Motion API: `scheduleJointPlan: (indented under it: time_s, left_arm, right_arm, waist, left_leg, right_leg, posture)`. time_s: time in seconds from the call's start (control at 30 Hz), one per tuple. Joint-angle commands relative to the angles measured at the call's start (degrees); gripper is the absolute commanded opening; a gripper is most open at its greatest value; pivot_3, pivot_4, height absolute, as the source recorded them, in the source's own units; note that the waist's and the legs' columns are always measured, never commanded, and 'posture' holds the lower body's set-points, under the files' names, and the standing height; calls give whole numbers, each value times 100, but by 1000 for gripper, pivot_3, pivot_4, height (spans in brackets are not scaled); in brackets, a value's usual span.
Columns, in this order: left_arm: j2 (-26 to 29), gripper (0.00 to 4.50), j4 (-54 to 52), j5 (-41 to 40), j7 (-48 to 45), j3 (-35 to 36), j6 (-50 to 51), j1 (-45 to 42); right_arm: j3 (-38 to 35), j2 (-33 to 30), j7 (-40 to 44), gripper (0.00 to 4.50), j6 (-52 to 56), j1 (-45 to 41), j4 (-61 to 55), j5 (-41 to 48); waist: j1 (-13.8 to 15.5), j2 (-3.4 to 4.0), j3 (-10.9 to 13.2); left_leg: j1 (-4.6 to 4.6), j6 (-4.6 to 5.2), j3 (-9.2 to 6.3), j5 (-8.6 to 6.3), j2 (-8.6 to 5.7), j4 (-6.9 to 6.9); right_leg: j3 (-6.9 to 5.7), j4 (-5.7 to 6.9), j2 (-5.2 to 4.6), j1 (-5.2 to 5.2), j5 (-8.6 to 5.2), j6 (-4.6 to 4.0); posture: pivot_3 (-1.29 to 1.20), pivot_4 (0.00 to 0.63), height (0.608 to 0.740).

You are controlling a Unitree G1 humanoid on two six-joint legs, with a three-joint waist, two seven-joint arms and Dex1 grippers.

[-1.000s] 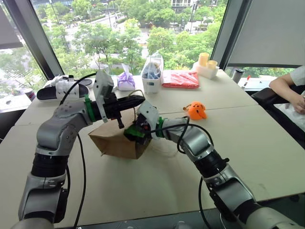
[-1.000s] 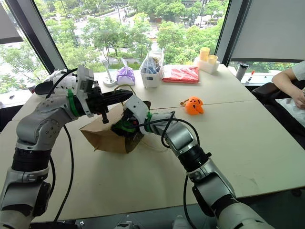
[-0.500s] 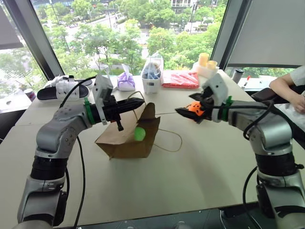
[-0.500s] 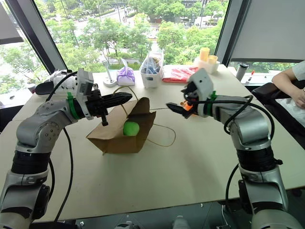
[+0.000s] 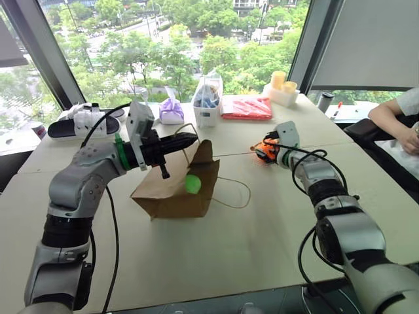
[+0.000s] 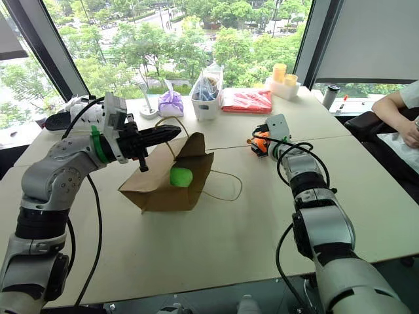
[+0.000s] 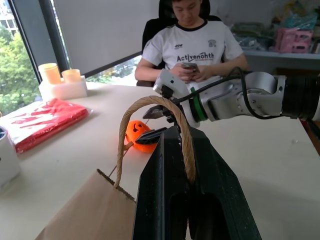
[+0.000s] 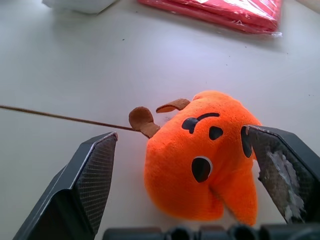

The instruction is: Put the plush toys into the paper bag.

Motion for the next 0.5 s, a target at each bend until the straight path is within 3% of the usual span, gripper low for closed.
scheduleJointPlan:
  time_s: [0.03, 0.3, 0.4, 0.5]
  left_arm:
    - [72, 0, -246, -76, 53, 166, -16, -7]
    - [67, 0, -302, -82, 126, 160, -19, 15]
    - [66, 0, -303, -65, 133, 154, -35, 15]
    - [64, 0, -319, -64, 149, 156, -35, 17]
  right_arm:
    - [-203, 143, -218, 4456, -298, -216, 411, -7]
    - [42, 300, -727, 4456, -515, -87, 766, -594]
    - [100, 316, -893, 3666, -631, -40, 795, -774]
    - [85, 319, -982, 2191, -690, -49, 801, -857]
  waist:
    - [1, 0, 0]
    - [-19, 0, 0]
    - [-32, 0, 0]
    - [-69, 0, 0]
  left_leg:
    - [0, 0, -1, 0, 0, 0]
    - [1, -1, -1, 1, -1, 4]
    - [1, -1, -1, 1, -1, 4]
    - [1, -1, -1, 1, -1, 4]
  right_leg:
    - [0, 0, 0, 0, 0, 0]
    - [0, 5, 1, 0, 0, 0]
    - [0, 6, 1, 0, 0, 0]
    - [0, 6, 1, 0, 0, 0]
  posture:
    - [0, 150, 740]
    - [0, 150, 740]
    - [0, 150, 740]
    - [0, 150, 740]
